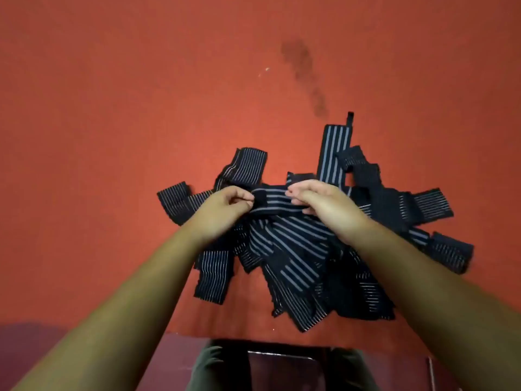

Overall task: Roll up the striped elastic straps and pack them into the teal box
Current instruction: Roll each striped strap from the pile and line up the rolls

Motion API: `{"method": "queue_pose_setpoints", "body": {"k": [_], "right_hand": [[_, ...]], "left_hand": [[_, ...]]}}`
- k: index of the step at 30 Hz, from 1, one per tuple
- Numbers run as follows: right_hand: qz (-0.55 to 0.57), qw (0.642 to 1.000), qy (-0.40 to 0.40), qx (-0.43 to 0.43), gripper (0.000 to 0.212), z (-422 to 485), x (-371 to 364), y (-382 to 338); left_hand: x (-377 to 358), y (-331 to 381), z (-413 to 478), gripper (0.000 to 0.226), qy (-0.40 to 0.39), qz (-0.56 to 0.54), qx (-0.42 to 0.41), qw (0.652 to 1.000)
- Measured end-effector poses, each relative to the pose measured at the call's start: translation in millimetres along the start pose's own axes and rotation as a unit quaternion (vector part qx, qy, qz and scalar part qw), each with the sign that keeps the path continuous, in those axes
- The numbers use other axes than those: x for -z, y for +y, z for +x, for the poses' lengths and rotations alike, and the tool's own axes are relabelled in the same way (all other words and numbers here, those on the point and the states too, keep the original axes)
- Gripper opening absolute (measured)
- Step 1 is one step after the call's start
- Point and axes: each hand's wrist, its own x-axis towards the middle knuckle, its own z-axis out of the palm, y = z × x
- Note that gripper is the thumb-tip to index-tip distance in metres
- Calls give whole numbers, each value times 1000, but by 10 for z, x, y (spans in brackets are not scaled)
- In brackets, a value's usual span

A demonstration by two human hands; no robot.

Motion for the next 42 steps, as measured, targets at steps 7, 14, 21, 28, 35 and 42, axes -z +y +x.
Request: {"method": "queue_pose_setpoints", "body": {"k": [7, 14, 21, 28, 35, 42], "right_hand": [[-20, 1000, 13, 9, 48, 221, -367, 809], [-6, 995, 55, 84, 55, 355, -428, 1220], [-50, 986, 49, 150, 59, 249, -430, 1352], [-130, 967, 78, 204, 51, 167, -481, 1505], [-235, 937, 156, 206, 38, -220, -567, 1425], [-206, 912, 264, 236, 22, -897, -496, 1693]], "left_hand": [[-267, -570, 270, 31, 29, -33, -74, 996], [-335, -757, 408, 34, 47, -74, -118, 989], [-363, -906, 332, 43, 47, -60, -140, 987], [-461, -1155, 302, 40, 59, -22, -206, 977], [-663, -1246, -76, 41, 120, 156, -281, 939], [-759, -1567, -834, 29, 147, 224, -285, 920]]}}
